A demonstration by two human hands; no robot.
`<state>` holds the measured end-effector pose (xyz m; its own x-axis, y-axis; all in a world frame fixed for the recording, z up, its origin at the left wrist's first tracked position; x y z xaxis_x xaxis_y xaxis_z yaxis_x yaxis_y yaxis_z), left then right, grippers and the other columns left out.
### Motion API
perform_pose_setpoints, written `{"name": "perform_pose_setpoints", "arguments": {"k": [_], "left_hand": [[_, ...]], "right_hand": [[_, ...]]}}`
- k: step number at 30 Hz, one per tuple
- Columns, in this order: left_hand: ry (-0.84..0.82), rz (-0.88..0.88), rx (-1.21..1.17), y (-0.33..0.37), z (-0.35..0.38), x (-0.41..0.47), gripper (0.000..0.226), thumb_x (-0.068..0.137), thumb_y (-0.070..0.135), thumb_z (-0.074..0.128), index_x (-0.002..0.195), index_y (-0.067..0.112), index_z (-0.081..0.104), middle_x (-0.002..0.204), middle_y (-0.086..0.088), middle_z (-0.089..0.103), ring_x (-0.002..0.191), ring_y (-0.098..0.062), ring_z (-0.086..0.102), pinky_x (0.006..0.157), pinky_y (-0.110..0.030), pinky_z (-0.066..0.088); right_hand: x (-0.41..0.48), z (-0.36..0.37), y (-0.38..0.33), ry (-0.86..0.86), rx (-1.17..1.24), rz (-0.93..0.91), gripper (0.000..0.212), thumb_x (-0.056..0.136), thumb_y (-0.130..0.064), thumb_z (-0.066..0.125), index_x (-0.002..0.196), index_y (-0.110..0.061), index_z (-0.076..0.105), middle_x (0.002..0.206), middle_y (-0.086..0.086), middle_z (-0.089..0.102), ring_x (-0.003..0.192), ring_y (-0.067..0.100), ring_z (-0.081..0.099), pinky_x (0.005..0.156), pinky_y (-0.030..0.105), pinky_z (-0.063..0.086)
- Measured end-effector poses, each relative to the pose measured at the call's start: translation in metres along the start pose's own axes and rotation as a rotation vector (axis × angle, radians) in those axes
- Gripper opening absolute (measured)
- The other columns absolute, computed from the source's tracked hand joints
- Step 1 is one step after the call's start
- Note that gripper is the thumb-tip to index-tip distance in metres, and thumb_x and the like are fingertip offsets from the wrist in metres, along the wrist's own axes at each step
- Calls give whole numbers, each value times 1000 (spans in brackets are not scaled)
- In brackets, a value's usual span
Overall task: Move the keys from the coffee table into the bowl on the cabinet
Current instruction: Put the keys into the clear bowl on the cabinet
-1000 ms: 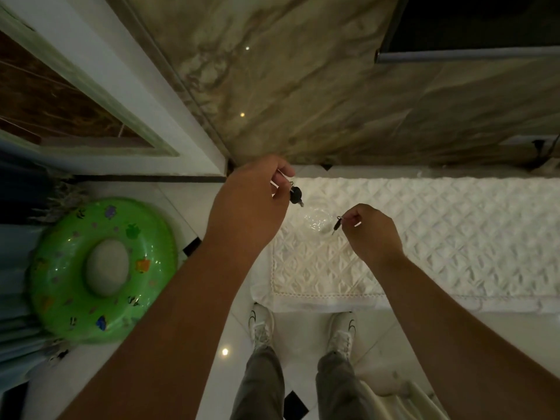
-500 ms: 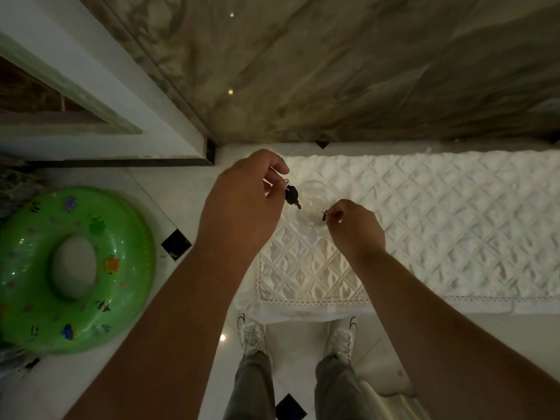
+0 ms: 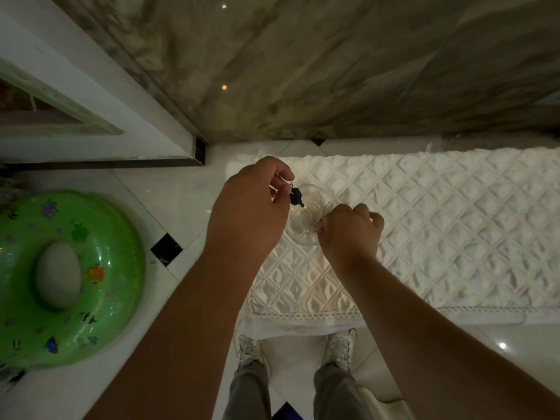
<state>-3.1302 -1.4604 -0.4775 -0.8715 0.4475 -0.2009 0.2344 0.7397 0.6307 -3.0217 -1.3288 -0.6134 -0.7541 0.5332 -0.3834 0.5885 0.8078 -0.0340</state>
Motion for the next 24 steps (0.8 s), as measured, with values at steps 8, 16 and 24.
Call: {"name": "perform_pose_setpoints", "arguments": {"k": [8, 16, 24], "left_hand": [[-34, -59, -13, -18, 34, 2, 14, 91, 21, 63, 101, 31, 61, 92, 15, 66, 86, -3, 62, 72, -26, 53], [-45, -114, 9, -33, 74, -2, 18, 91, 18, 63, 106, 27, 60, 95, 9, 69, 96, -12, 59, 77, -36, 54], [-112, -145, 65, -49, 108, -3, 19, 93, 15, 58, 110, 21, 62, 101, 0, 69, 95, -18, 62, 81, -39, 54]], "right_hand": [[-2, -17, 4, 89, 302, 56, 31, 84, -41, 60, 112, -31, 69, 110, -6, 65, 105, 24, 54, 87, 42, 38], [-2, -27, 17, 121, 514, 113, 45, 87, -45, 62, 129, -28, 58, 130, -4, 60, 116, 20, 55, 89, 40, 47], [-17, -18, 21, 141, 562, 134, 47, 89, -48, 61, 131, -30, 57, 127, -3, 62, 111, 19, 59, 83, 36, 49]]}}
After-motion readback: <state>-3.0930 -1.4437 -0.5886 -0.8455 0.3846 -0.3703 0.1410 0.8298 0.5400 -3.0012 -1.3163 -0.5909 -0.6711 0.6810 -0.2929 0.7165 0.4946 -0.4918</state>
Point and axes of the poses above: each hand's wrist, its own x-axis towards the middle knuckle, its own z-axis out of the palm, y = z × x, the point moved 7 cm from there along x, towards the middle knuckle
